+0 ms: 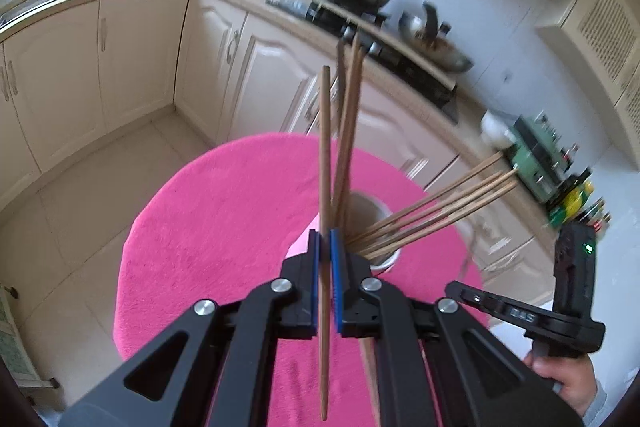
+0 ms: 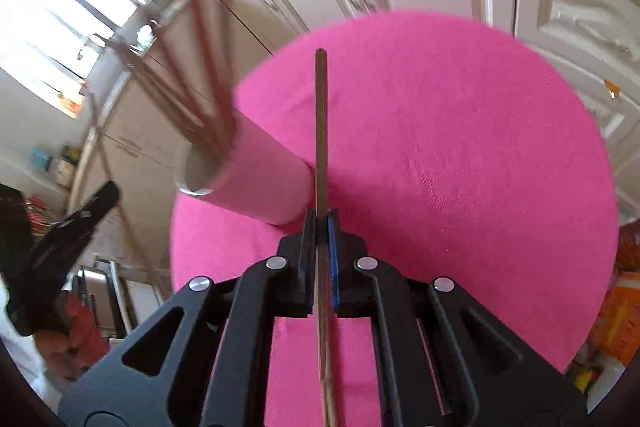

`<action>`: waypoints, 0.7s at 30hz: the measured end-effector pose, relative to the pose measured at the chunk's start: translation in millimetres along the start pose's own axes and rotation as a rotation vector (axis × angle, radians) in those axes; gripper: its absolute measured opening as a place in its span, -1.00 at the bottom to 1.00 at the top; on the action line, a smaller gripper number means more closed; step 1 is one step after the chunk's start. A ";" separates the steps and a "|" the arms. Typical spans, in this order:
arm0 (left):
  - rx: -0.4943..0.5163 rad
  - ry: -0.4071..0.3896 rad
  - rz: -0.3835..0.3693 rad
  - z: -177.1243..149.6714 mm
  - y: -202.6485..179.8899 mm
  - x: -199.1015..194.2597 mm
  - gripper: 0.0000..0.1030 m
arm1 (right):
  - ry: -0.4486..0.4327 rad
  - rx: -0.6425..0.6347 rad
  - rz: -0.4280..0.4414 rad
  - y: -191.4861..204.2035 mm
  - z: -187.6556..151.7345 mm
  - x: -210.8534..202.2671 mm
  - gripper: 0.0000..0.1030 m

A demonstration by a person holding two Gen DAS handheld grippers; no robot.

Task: Organize utensils

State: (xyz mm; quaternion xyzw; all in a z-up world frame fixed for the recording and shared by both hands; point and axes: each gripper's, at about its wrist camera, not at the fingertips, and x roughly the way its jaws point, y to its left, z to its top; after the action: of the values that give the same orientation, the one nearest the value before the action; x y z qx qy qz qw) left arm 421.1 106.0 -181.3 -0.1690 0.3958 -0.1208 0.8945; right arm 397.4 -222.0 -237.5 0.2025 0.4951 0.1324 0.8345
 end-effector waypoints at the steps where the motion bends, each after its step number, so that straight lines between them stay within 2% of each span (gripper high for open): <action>1: -0.008 -0.025 -0.013 0.8 -3.0 -5.2 -0.89 | -0.020 -0.011 0.018 2.7 2.1 -8.4 -0.89; 7: 0.021 -0.148 -0.059 13.0 -29.5 -24.6 -0.89 | -0.139 -0.096 0.108 35.5 15.2 -61.0 -0.89; 11: 0.045 -0.206 -0.069 26.1 -43.2 -26.3 -0.89 | -0.187 -0.144 0.153 56.5 34.1 -77.7 -0.90; 14: 0.069 -0.245 -0.066 37.8 -51.0 -21.7 -0.89 | -0.223 -0.177 0.161 73.0 44.1 -90.0 -0.90; 21: 0.100 -0.299 -0.051 57.3 -58.6 -2.2 -0.89 | -0.288 -0.257 0.112 101.2 69.4 -96.9 -0.90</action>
State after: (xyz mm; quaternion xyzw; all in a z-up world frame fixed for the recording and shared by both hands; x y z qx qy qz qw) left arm 457.7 65.1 -120.5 -0.1504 0.2474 -0.1364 0.9474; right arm 410.4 -187.9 -85.5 0.1383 0.3374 0.2104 0.9071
